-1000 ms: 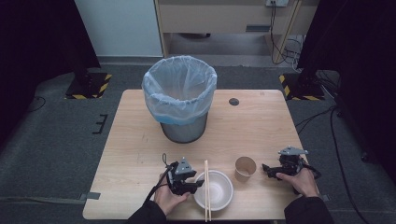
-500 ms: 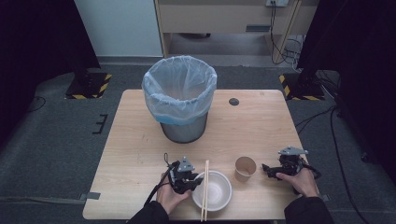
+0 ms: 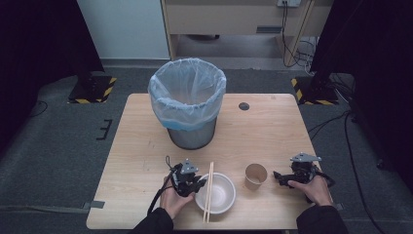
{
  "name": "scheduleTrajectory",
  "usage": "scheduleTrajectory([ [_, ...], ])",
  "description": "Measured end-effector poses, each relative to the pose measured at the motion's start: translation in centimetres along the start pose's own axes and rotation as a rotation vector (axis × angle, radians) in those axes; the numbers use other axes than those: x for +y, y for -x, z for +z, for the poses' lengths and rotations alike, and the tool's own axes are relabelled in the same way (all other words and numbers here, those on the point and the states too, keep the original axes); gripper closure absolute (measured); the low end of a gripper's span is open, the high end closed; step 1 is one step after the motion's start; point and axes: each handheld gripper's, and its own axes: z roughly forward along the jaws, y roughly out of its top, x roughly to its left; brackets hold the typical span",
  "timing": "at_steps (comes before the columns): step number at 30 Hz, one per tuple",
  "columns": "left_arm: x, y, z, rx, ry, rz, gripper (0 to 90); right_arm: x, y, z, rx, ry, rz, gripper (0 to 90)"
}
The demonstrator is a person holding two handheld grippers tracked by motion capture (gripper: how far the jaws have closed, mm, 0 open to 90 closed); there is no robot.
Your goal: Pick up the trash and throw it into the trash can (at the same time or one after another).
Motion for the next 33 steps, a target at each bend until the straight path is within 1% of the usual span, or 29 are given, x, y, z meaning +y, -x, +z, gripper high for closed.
scheduleTrajectory([
  [1,0.1,-0.5,-0.1,0.012,0.005,-0.005,76.3,0.0,0.0,0.0,0.0,0.0,0.002,0.8],
  [3,0.2,-1.1,-0.2,0.026,0.011,-0.008,76.5,0.0,0.0,0.0,0.001,0.0,0.001,0.8],
  [4,0.2,-1.1,-0.2,0.026,0.011,-0.008,76.6,0.0,0.0,0.0,0.001,0.0,0.001,0.8],
  [5,0.4,-1.6,-0.2,0.037,0.02,-0.013,76.7,0.0,0.0,0.0,0.001,0.0,0.001,0.8],
  [6,0.4,-1.6,-0.2,0.037,0.02,-0.013,76.7,0.0,0.0,0.0,0.001,0.0,0.001,0.9],
  [7,0.5,-2.1,-0.3,0.047,0.024,-0.014,76.7,0.0,0.0,0.0,0.002,0.0,0.001,0.9],
  [9,0.6,-2.6,-0.3,0.057,0.033,-0.016,76.7,0.0,0.0,0.0,0.001,0.0,0.001,0.8],
  [10,0.6,-2.6,-0.3,0.057,0.033,-0.016,76.5,0.0,0.0,0.0,0.001,0.0,0.001,0.8],
  [11,0.6,-2.9,-0.4,0.067,0.038,-0.015,75.6,0.0,0.0,0.0,0.001,0.0,0.001,0.8],
  [14,0.6,-3.1,-0.5,0.071,0.048,-0.017,70.4,0.0,0.0,0.0,0.001,0.0,0.002,0.9],
  [15,0.7,-3.1,-0.9,0.077,0.069,-0.022,68.5,0.0,0.0,0.0,0.001,0.0,0.001,0.9],
  [18,0.9,-3.2,-1.4,0.087,0.093,-0.026,62.6,0.0,0.0,0.0,0.001,0.0,0.002,0.9],
  [19,1.0,-3.0,-1.9,0.094,0.111,-0.033,60.9,0.0,0.0,0.0,0.001,0.0,0.002,0.8],
  [21,1.1,-2.7,-2.5,0.097,0.13,-0.037,58.6,0.0,0.0,0.0,0.001,0.0,0.002,0.9],
  [22,1.1,-2.7,-2.5,0.097,0.13,-0.037,57.9,0.0,0.0,0.0,0.001,0.0,0.002,0.9],
  [23,1.2,-2.2,-2.9,0.093,0.145,-0.036,57.3,0.0,0.0,0.0,0.001,0.0,0.001,0.8],
  [24,1.2,-2.2,-2.9,0.093,0.145,-0.036,56.9,0.0,0.0,0.0,0.001,0.0,0.001,0.8],
  [25,1.3,-1.6,-3.1,0.09,0.152,-0.03,56.4,0.0,0.0,0.0,0.001,0.0,0.002,0.8],
  [26,1.3,-1.6,-3.1,0.09,0.152,-0.03,56.1,0.0,0.0,0.0,0.001,0.0,0.002,0.9],
  [27,1.4,-1.1,-3.0,0.085,0.151,-0.03,55.7,0.0,0.0,0.0,0.001,0.0,0.002,0.9],
  [28,1.4,-1.1,-3.0,0.085,0.151,-0.03,55.8,0.0,0.0,0.0,0.001,0.0,0.002,0.9],
  [30,1.3,-0.6,-2.6,0.084,0.133,-0.023,55.6,0.0,0.0,0.0,0.001,0.0,0.002,0.9],
  [33,1.2,-0.3,-2.0,0.076,0.114,-0.022,55.6,0.0,0.0,0.0,0.001,0.0,0.002,0.8],
])
